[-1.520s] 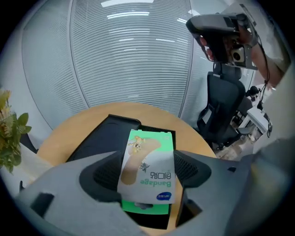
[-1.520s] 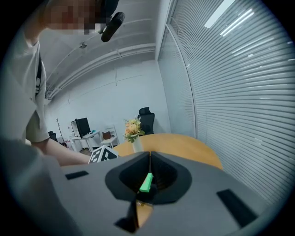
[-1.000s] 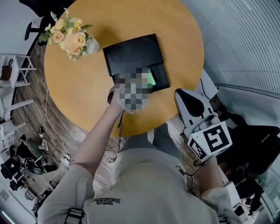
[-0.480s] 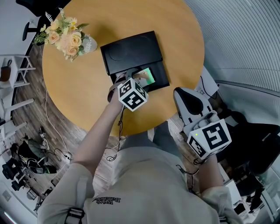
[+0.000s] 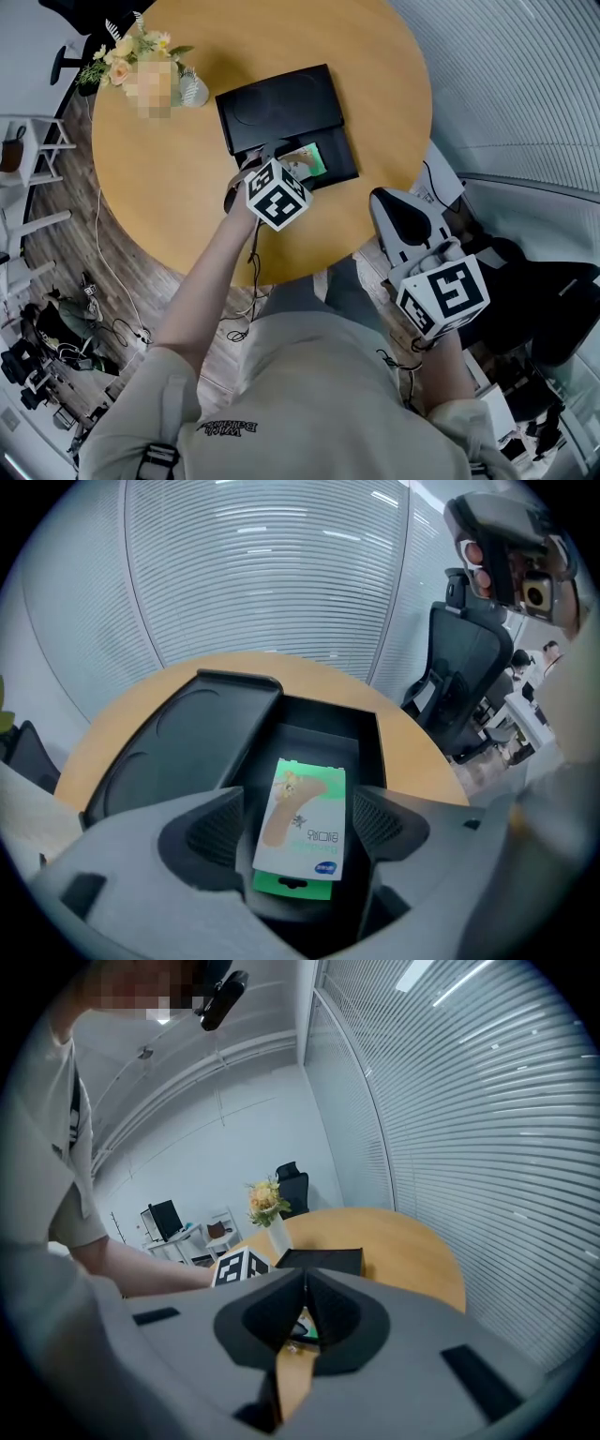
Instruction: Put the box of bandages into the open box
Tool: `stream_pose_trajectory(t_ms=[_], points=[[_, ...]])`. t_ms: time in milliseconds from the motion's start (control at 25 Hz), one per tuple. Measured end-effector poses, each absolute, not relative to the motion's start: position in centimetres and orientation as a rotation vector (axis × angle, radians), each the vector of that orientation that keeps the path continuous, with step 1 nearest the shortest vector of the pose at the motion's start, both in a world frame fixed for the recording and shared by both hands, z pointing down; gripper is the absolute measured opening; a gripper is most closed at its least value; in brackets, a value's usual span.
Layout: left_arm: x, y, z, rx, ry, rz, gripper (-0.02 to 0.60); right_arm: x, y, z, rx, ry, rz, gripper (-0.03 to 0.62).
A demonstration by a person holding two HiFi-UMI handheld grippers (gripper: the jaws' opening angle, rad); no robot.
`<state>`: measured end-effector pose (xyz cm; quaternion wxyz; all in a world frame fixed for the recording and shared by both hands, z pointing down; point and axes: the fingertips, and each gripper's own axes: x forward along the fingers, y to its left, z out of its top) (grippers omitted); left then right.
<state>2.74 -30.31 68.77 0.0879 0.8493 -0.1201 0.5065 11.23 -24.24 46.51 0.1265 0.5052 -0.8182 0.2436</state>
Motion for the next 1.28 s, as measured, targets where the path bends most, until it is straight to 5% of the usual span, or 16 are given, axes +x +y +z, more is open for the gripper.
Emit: stream_pose_trajectory(t_ms=[720, 880, 1280], points=[[2.3, -29.3, 47.4, 2.794, -0.684, 1.204, 0.339, 12.5, -24.5, 36.2, 1.510, -2.475, 0.363, 0.031], [2.1, -29.8, 41.1, 2.905, -0.858, 1.013, 0.179, 12.6, -24.8, 32.7, 1.537, -2.505, 0.255, 0.031], [0.1, -27.8, 26.4, 3.090, -1.129, 0.541, 0.041, 11.5, -22.4, 21.1, 1.618, -2.640, -0.051, 0.031]])
